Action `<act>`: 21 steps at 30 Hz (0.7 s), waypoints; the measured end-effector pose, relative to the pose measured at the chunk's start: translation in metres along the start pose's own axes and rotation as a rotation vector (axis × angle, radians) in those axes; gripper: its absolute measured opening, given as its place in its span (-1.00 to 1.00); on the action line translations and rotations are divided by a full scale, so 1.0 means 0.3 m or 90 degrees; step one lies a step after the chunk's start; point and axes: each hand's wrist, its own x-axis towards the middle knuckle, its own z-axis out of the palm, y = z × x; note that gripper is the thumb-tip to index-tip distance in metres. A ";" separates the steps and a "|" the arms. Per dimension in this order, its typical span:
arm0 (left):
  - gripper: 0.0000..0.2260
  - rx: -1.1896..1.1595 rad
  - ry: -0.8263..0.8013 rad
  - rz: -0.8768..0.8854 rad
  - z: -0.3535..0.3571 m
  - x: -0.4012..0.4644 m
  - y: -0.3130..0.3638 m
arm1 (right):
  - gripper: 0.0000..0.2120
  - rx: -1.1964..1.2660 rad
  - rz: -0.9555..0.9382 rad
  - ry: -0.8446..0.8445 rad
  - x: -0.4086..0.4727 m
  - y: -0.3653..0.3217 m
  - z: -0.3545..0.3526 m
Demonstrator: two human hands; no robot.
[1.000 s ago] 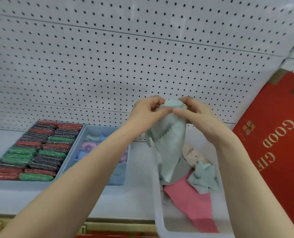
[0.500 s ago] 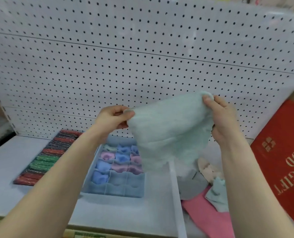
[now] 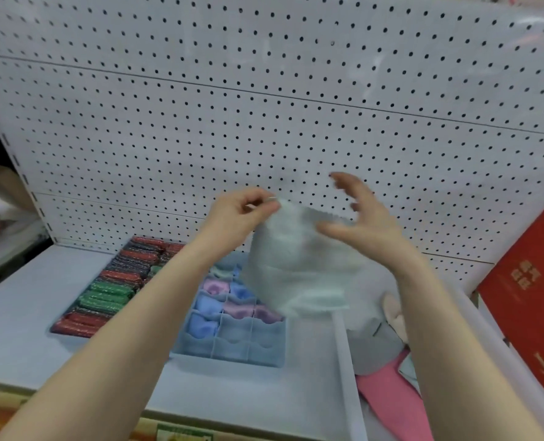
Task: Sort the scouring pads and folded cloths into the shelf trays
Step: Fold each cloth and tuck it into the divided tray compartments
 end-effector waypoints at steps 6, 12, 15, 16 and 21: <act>-0.70 0.145 -0.011 0.038 0.082 -0.010 0.027 | -0.79 0.190 0.022 0.020 0.055 -0.087 0.106; -0.93 0.047 -0.060 -0.083 -0.071 -0.067 -0.078 | -0.95 0.358 0.036 0.090 0.056 -0.014 -0.008; -0.88 -0.093 -0.044 -0.145 -0.161 -0.068 -0.097 | -0.85 0.434 0.069 0.031 0.040 0.030 -0.051; -0.86 -0.162 -0.044 -0.175 -0.178 -0.066 -0.099 | -0.82 0.475 0.087 0.009 0.038 0.042 -0.053; -0.89 -0.283 0.115 -0.290 -0.127 -0.032 -0.102 | -0.76 0.326 0.156 0.103 0.075 0.059 0.080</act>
